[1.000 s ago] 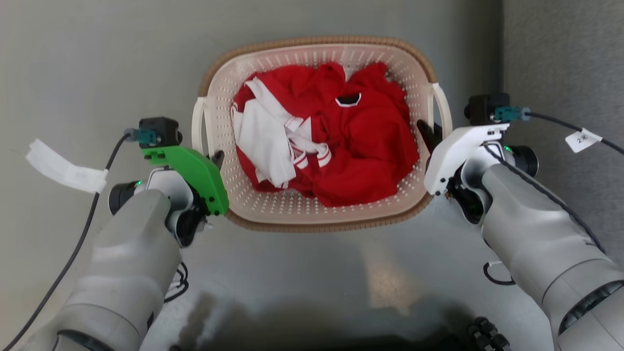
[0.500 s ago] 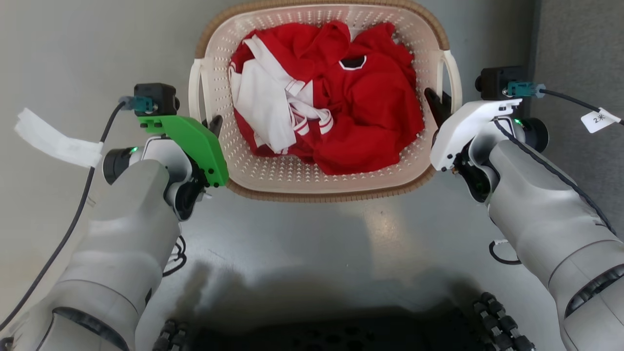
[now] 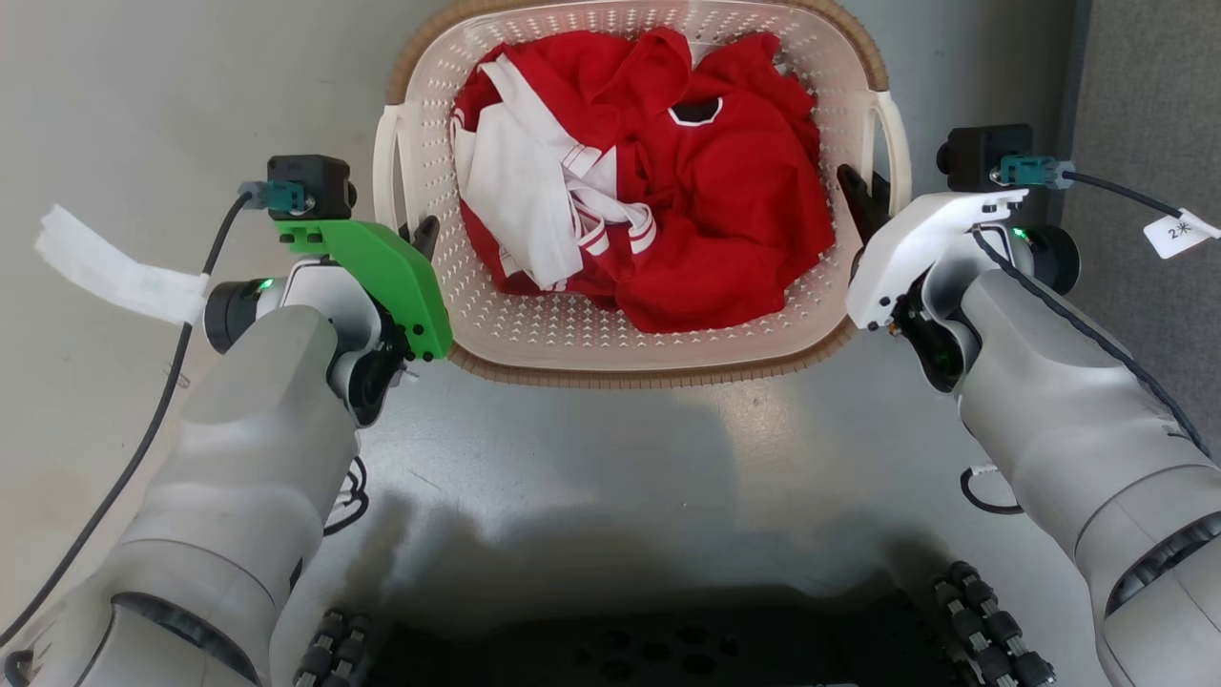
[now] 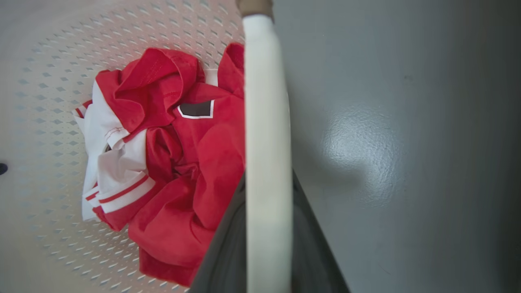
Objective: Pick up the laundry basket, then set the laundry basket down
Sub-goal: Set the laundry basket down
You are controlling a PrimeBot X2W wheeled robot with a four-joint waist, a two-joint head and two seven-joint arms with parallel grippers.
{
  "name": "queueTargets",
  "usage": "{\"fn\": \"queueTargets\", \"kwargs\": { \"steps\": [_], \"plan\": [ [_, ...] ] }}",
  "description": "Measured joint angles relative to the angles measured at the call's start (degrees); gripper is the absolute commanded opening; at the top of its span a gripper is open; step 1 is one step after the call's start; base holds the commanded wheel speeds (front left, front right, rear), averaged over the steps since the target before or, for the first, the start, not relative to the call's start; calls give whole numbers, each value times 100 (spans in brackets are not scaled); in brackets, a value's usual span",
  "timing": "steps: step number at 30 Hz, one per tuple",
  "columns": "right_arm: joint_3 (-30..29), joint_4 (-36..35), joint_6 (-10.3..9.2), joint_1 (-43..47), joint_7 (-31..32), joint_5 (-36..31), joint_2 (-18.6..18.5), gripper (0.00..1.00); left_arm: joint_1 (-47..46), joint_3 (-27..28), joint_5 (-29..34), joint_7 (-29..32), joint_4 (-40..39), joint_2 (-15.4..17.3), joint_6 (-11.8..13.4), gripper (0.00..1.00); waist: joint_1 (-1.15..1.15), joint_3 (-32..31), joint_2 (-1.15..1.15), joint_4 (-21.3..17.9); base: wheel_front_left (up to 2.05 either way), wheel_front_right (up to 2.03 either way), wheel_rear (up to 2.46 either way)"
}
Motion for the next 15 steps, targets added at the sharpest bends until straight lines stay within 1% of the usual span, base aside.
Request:
{"fn": "queueTargets", "kwargs": {
  "steps": [5, 6, 7, 8, 9, 10, 15],
  "plan": [
    [20, 51, 1, -27, -9, 29, -2, 0, -71, -51, 0, -41, 41, -7, 0, 0, 0, 46, 0, 13, 0, 0, 0],
    [23, 59, 1, -32, -15, 33, -3, 0, -77, -59, 0, -42, 47, -7, 0, 11, 0, 51, 0, 14, 0, 0, 0],
    [24, 67, 2, -37, -19, 33, -3, 11, -86, -71, 0, -49, 57, -5, 0, 43, 0, 55, 0, 15, 0, 0, 0],
    [27, 77, 3, -46, -43, 33, -2, 42, -97, -86, 1, -49, 64, -7, 0, 85, 0, 58, 0, 16, 0, 0, 0],
    [33, 93, 14, -55, -56, 33, -4, 99, -113, -100, 1, -49, 68, -10, 0, 100, 0, 60, 0, 16, 0, 0, 0],
    [44, 114, 57, -65, -56, 33, -3, 100, -125, -108, 1, -51, 79, -9, 0, 100, 0, 60, 0, 17, 0, 0, 0],
    [57, 190, 63, -81, -57, 33, 4, 100, -150, -134, 1, -90, 109, -8, 0, 100, 0, 37, 0, 19, 0, 0, 0]
  ]
}}
